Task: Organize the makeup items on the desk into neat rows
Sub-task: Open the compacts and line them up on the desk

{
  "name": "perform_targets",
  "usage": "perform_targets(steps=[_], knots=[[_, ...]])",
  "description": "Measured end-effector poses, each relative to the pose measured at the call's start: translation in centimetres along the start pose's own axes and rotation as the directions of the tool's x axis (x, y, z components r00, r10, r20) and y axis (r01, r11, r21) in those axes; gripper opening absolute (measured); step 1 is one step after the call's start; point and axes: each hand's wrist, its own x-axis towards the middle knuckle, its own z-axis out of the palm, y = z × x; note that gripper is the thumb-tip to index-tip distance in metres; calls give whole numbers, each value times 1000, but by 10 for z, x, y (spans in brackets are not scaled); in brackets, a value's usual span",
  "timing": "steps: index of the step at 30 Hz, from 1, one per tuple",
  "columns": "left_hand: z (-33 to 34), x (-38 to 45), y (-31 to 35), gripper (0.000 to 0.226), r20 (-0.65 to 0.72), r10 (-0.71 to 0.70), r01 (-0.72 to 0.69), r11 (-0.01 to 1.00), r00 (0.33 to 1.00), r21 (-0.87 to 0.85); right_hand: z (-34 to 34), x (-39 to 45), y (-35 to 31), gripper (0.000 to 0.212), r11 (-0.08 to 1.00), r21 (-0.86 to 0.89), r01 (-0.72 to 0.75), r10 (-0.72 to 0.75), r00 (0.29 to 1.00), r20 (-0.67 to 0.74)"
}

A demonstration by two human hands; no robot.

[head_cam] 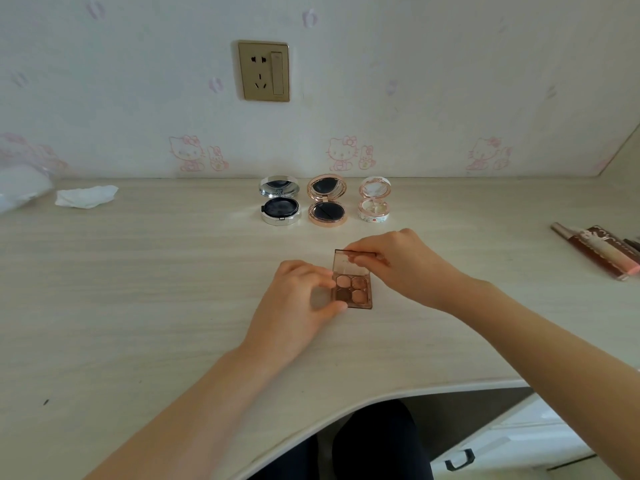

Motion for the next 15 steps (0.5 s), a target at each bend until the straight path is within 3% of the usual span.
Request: perform_targets(steps=[8,15], knots=[[2,-1,-3,25,28,37,-38,999,999,30,-2,14,4,25,997,32,-68,63,991,120],[1,-1,-2,23,30,46,-46,999,998,18,-3,28,9,24,964,193,-181,138,967,216]])
